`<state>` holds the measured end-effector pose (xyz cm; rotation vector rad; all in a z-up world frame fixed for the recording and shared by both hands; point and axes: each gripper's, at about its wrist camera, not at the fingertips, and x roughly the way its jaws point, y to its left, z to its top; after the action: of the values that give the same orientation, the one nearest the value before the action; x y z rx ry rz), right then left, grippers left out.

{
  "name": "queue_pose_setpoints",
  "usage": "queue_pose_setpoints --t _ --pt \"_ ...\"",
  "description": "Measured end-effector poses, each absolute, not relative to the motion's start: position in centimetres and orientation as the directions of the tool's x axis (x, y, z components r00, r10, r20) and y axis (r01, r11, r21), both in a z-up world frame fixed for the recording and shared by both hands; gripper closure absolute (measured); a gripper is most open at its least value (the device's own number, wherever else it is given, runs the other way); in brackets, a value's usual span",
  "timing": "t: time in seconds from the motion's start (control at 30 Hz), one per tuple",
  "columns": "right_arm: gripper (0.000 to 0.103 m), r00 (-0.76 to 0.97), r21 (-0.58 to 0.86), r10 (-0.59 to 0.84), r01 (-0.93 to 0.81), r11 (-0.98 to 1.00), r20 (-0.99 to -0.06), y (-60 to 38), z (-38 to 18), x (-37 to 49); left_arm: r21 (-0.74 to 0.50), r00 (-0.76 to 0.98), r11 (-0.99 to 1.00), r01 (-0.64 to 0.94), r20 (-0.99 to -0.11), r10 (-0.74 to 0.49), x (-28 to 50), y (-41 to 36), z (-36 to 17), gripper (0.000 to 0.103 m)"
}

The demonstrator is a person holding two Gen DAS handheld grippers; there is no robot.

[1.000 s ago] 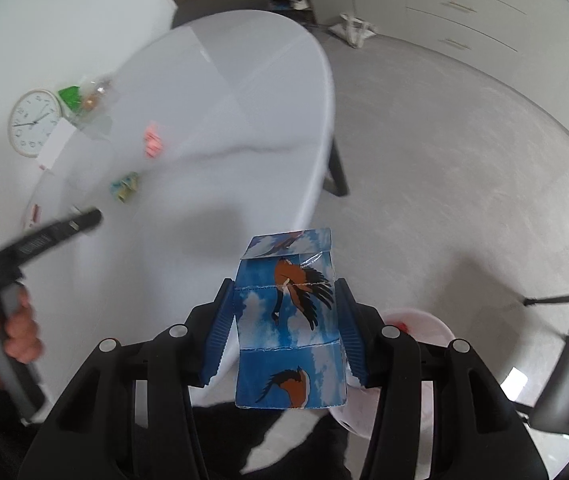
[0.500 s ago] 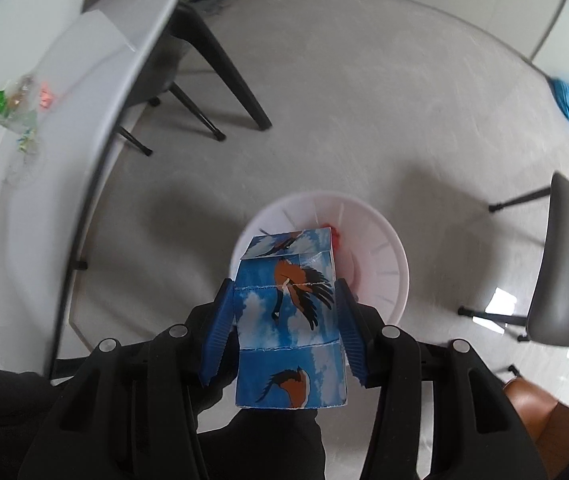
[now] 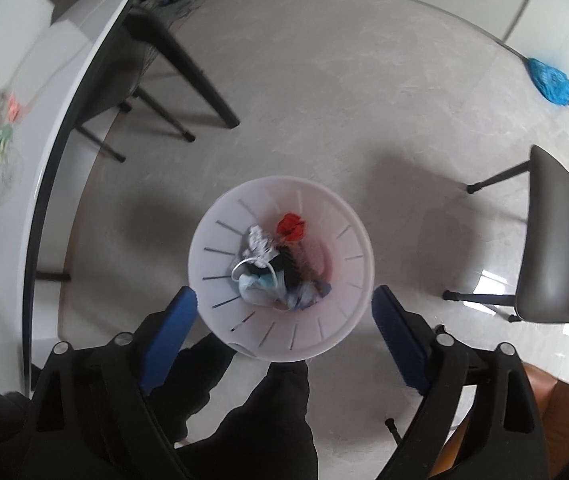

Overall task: Collect trash
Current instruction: 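Carry card and paper over the wastebasket and open both tools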

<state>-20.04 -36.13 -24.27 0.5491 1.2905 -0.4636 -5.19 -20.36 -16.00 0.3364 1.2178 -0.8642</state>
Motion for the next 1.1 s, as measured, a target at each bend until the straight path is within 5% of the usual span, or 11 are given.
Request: queue_pose_setpoints --t 0.13,0.3,1.1 --pt "0.007 0.236 0.109 -0.057 0.633 0.767 -0.970 -37.4 -22.6 -21.8 -0.223 0.008 0.560 0.798 -0.925 -0.380 -6.8 -22.7 -17.6 0.066" --pt "0.007 0.238 0.097 -0.085 0.658 0.747 -0.968 -38.7 -21.6 -23.5 -0.189 -0.020 0.467 0.863 -0.939 -0.344 -9.4 -24.6 -18.1 0.013" --pt "0.006 0.283 0.111 -0.095 0.633 0.766 -0.954 -37.3 -19.7 -20.2 -0.152 0.094 0.585 0.797 -0.925 -0.368 -7.4 -22.3 -16.1 0.008"
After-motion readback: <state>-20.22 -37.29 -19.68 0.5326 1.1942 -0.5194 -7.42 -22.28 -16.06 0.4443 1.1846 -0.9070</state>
